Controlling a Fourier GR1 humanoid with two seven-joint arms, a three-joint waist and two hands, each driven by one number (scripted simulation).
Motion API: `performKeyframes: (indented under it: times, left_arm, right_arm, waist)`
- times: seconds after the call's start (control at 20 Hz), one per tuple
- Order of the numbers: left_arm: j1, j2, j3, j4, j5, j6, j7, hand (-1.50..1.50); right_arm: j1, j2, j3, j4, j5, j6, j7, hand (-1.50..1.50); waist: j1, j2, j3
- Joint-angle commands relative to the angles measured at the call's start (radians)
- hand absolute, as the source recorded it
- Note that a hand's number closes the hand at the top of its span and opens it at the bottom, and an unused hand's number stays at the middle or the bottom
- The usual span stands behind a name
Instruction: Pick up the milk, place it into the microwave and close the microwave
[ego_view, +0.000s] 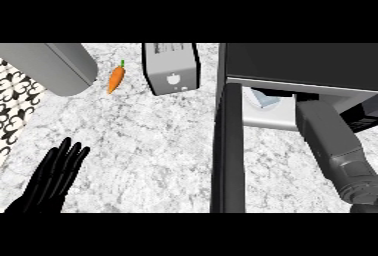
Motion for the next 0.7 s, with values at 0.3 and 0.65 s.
performKeyframes:
  times: [0.3,0.65]
  left_arm:
    - [0.026,-0.003,-0.071,0.044,-0.058,0.027,-0.053,-1.5]
    - [-0.038,-0.003,-0.114,0.138,-0.075,0.023,-0.032,-1.5]
  right_arm:
    - [0.046,0.034,-0.039,0.076,-0.029,0.058,-0.131,-1.5]
    - [0.105,0.056,-0.063,0.079,-0.07,0.226,-0.221,-1.5]
  waist:
    - [-0.051,-0.021,-0.003]
    - [-0.078,-0.029,-0.003]
